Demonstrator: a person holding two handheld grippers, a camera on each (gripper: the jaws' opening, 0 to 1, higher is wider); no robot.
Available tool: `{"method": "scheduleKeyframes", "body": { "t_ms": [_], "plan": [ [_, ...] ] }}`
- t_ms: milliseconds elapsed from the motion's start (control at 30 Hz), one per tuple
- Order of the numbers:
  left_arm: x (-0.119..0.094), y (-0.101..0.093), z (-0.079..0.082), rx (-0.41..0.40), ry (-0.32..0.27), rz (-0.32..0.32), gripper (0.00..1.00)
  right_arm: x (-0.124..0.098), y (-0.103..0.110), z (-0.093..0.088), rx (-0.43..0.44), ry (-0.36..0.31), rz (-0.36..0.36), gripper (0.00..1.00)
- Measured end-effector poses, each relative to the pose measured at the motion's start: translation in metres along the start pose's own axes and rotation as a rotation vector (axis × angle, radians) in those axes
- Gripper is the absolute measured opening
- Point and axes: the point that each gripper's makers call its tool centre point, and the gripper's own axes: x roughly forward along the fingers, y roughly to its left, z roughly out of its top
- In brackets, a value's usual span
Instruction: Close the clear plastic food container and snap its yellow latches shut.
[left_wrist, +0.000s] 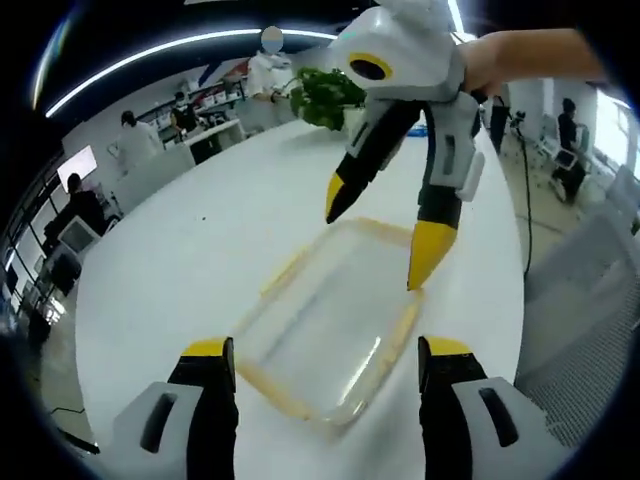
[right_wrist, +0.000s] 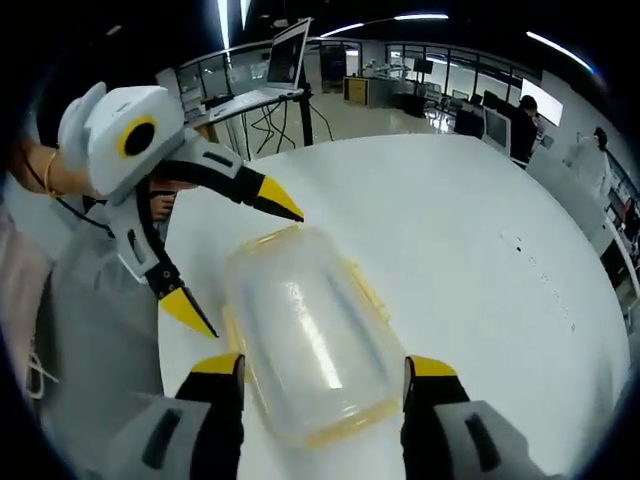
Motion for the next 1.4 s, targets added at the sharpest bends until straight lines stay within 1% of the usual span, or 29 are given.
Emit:
{"method": "scheduleKeyframes", "body": {
  "t_ms": [133, 200, 267, 333, 400, 433, 500, 667, 800, 900, 1100, 1200, 1400],
  "plan": [
    [0.001, 0.005, -0.004, -0.003, 0.014, 0.004, 0.72, 0.002, 0.0, -0.001, -0.02, 0.007, -0.01, 0.65],
    [0.003, 0.004, -0.006, -0.003, 0.022, -0.01, 0.71, 0.003, 0.0, -0.002, -0.048, 0.02, -0.019, 0.65],
    [0.005, 0.003, -0.009, 0.017, 0.036, -0.023, 0.7, 0.003, 0.0, -0.002, -0.041, 0.015, -0.012, 0.65],
    [0.006, 0.002, -0.012, 0.016, 0.048, -0.038, 0.7, 0.004, 0.002, -0.002, -0.033, 0.011, -0.004, 0.66],
    [0.007, 0.002, -0.012, 0.032, 0.049, -0.039, 0.72, 0.006, 0.005, -0.004, 0.001, 0.017, 0.011, 0.66],
    [0.008, 0.003, -0.014, 0.03, 0.056, -0.037, 0.72, 0.006, 0.003, -0.002, -0.012, 0.008, 0.004, 0.66],
    [0.008, 0.003, -0.014, 0.033, 0.052, -0.037, 0.72, 0.005, 0.002, -0.002, 0.003, 0.006, 0.0, 0.64],
    [0.009, 0.003, -0.015, 0.051, 0.051, -0.027, 0.72, 0.005, 0.002, 0.0, -0.018, -0.006, 0.015, 0.63],
    [0.01, 0.004, -0.014, 0.041, 0.054, -0.014, 0.72, 0.006, 0.0, 0.0, -0.035, 0.001, 0.027, 0.63],
    [0.013, 0.006, -0.014, 0.044, 0.053, 0.002, 0.72, 0.007, -0.004, 0.001, -0.042, 0.004, 0.034, 0.63],
    [0.018, 0.014, -0.011, 0.04, 0.052, 0.006, 0.72, 0.009, -0.013, 0.004, -0.048, -0.002, 0.039, 0.63],
    [0.02, 0.019, -0.009, 0.033, 0.063, 0.012, 0.72, 0.01, -0.018, 0.006, -0.054, -0.005, 0.044, 0.63],
    [0.029, 0.032, -0.004, 0.03, 0.071, 0.015, 0.72, 0.013, -0.034, 0.012, -0.059, -0.009, 0.049, 0.63]
  ]
}}
